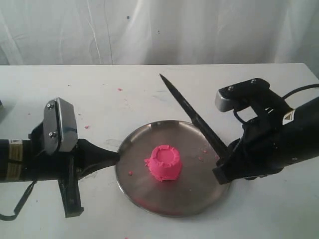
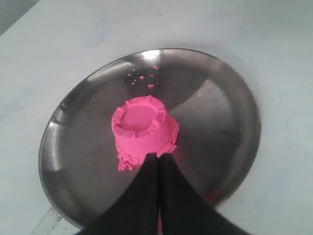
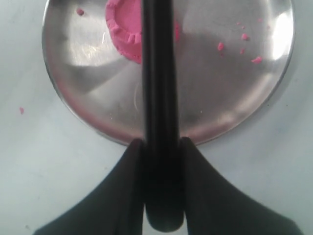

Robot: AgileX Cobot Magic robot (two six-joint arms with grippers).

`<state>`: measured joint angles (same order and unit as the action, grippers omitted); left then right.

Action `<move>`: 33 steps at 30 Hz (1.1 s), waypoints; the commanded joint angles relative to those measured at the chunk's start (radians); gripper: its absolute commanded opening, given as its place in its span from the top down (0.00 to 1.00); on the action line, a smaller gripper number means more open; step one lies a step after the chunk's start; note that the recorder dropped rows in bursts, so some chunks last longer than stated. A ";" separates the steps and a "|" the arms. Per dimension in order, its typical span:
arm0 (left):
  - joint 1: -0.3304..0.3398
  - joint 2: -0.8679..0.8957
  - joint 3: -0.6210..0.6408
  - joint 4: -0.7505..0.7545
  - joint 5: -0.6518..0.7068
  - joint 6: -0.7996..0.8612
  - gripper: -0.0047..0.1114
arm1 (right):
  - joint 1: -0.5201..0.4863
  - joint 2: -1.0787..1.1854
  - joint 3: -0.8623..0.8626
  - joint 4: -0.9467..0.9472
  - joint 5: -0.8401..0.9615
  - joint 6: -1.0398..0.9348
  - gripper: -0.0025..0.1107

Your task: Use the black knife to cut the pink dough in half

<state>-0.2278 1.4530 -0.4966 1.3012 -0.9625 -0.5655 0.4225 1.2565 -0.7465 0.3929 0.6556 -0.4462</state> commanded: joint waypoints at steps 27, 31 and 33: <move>-0.007 0.384 -0.273 -0.193 -0.259 -0.017 0.96 | 0.077 0.261 -0.031 -0.053 0.046 -0.021 0.98; -0.007 0.443 -0.331 -0.190 -0.259 -0.044 0.96 | 0.077 0.284 -0.031 -0.051 0.039 -0.021 0.98; -0.007 0.461 -0.369 -0.190 -0.259 -0.044 0.96 | 0.077 0.284 -0.031 -0.051 0.036 -0.021 0.98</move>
<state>-0.2300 1.9026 -0.8365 1.1018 -1.2072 -0.5970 0.4979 1.5409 -0.7792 0.3390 0.6985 -0.4657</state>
